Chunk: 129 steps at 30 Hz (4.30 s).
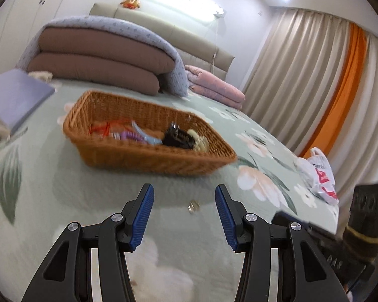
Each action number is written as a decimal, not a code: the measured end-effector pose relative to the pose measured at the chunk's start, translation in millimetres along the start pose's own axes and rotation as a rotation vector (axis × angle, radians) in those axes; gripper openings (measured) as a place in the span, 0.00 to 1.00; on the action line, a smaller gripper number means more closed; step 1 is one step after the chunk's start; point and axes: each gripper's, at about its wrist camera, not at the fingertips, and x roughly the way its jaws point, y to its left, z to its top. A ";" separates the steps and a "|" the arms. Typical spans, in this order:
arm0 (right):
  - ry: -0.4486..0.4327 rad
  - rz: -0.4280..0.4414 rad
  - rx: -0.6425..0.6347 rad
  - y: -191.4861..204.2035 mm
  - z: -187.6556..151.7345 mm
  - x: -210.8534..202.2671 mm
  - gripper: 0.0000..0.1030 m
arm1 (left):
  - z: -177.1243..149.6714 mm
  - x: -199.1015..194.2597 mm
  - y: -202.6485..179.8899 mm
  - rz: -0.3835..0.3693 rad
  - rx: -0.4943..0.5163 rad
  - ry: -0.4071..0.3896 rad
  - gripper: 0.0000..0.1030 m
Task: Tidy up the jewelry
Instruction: 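Grasp the gold ring with the left tool while the right tool grasps the gold earring, then carry the ring and earring into the basket and open both tools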
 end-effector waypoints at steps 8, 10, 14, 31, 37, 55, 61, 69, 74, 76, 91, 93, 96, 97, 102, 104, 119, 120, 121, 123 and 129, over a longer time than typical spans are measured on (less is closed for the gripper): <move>0.041 0.051 -0.050 16.3 -50.1 -43.8 0.34 | -25.6 -9.0 -23.1 0.055 0.065 0.001 0.51; 0.052 0.052 -0.067 21.1 -61.3 -50.2 0.34 | -27.2 -2.2 -21.1 0.076 0.064 0.025 0.51; 0.087 0.060 -0.108 31.6 -76.3 -51.2 0.34 | -28.9 4.7 -19.9 0.078 0.063 0.052 0.51; 0.080 -0.066 -0.188 43.0 -96.0 -29.8 0.34 | -15.3 68.2 -40.3 0.078 0.155 0.261 0.51; 0.078 -0.062 -0.184 41.4 -94.2 -27.6 0.34 | -8.2 106.1 -47.9 0.086 0.198 0.338 0.41; 0.079 -0.073 -0.205 46.0 -93.5 -25.6 0.16 | -11.2 122.1 -48.9 0.093 0.251 0.352 0.10; 0.075 -0.067 -0.197 44.5 -92.6 -25.8 0.16 | -10.4 117.2 -50.8 0.078 0.257 0.328 0.10; 0.050 -0.050 -0.162 38.5 -85.0 -31.4 0.16 | -6.9 98.1 -47.6 0.053 0.239 0.254 0.10; 0.005 -0.048 -0.125 33.9 -66.1 -41.4 0.16 | -2.4 85.7 -49.7 0.044 0.238 0.206 0.10; -0.014 -0.068 -0.120 33.0 -56.0 -43.4 0.16 | -1.4 83.0 -50.0 0.046 0.239 0.197 0.10; -0.157 -0.122 -0.156 27.7 53.1 -44.8 0.15 | 22.8 33.9 -36.8 0.038 0.166 0.099 0.10; -0.176 -0.105 -0.165 32.2 71.1 -37.6 0.16 | 35.3 24.2 -32.8 0.052 0.166 0.071 0.10; -0.208 -0.100 -0.174 38.4 99.9 -18.7 0.15 | 56.6 11.8 -24.1 0.078 0.165 0.021 0.10; -0.212 -0.090 -0.170 39.0 110.0 -9.1 0.15 | 64.9 8.9 -20.5 0.097 0.166 -0.001 0.10; -0.188 -0.064 -0.145 37.8 140.7 42.7 0.15 | 92.5 17.5 1.9 0.165 0.107 -0.050 0.10; -0.171 -0.068 -0.144 34.2 147.4 68.8 0.15 | 98.2 30.2 10.9 0.197 0.079 -0.052 0.10; -0.044 -0.068 -0.062 -7.9 128.2 155.7 0.16 | 81.6 81.9 42.8 0.292 0.058 -0.066 0.10; -0.039 -0.070 -0.067 -6.8 127.4 156.9 0.16 | 81.6 82.9 44.2 0.292 0.051 -0.061 0.10; -0.030 -0.070 -0.069 -6.5 126.5 159.5 0.16 | 80.9 83.2 44.8 0.290 0.046 -0.058 0.10; -0.012 -0.063 -0.061 -7.4 125.3 163.2 0.17 | 80.6 83.1 46.9 0.293 0.037 -0.060 0.10; -0.038 -0.062 -0.030 -12.0 125.7 155.5 0.49 | 78.1 74.0 43.6 0.295 0.033 -0.103 0.53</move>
